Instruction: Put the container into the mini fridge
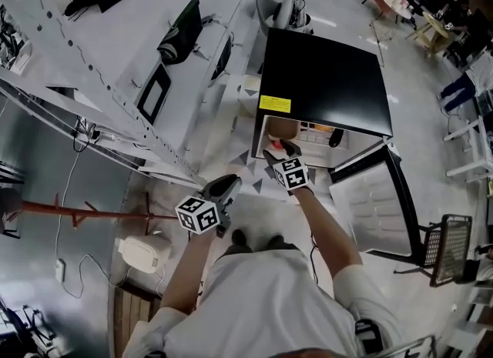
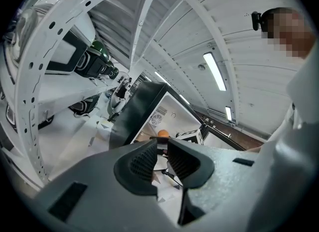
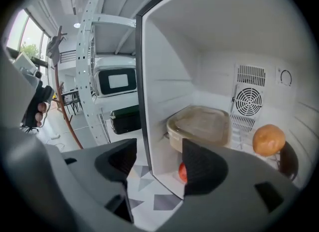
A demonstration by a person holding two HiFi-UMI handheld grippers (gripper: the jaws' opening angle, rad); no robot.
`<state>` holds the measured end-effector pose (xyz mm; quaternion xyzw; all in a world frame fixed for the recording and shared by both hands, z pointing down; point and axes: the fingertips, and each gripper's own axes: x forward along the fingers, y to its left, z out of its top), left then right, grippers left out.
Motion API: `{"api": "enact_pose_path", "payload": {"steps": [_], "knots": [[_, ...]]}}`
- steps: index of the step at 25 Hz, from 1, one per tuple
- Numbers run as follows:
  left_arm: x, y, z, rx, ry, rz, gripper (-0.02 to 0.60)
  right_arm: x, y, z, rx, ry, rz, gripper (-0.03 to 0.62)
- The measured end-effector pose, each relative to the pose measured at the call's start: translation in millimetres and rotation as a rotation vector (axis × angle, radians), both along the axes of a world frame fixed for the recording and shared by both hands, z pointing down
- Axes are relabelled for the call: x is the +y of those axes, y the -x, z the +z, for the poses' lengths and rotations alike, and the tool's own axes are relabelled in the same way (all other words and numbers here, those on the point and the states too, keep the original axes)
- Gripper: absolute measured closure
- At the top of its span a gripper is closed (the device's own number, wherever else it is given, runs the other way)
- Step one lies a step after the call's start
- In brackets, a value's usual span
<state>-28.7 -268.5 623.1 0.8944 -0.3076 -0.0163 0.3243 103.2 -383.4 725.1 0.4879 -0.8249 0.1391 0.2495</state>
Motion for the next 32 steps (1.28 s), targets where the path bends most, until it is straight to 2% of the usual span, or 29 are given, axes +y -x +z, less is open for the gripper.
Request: {"api": "enact_pose_path", "payload": {"steps": [3, 10, 21, 32], "knots": [[-1.4, 2.9, 0.7, 0.003, -0.003, 0.012, 0.514, -0.6, 2.2, -1.5, 0.019, -0.007, 0.005, 0.292], [-12.4, 7.1, -6.7, -0.012, -0.043, 0.051, 0.514, 18.4, 7.2, -39.9, -0.012, -0.082, 0.051, 0.298], [-15.5, -18.2, -33.8, -0.075, -0.143, 0.114, 0.514, 82.6, -20.5, -130.1, -0.094, -0.198, 0.167, 0.449], [9.8, -27.0, -73.7, -0.087, -0.217, 0.092, 0.514, 142.7, -48.0, -175.9, -0.128, -0.242, 0.103, 0.557]]}}
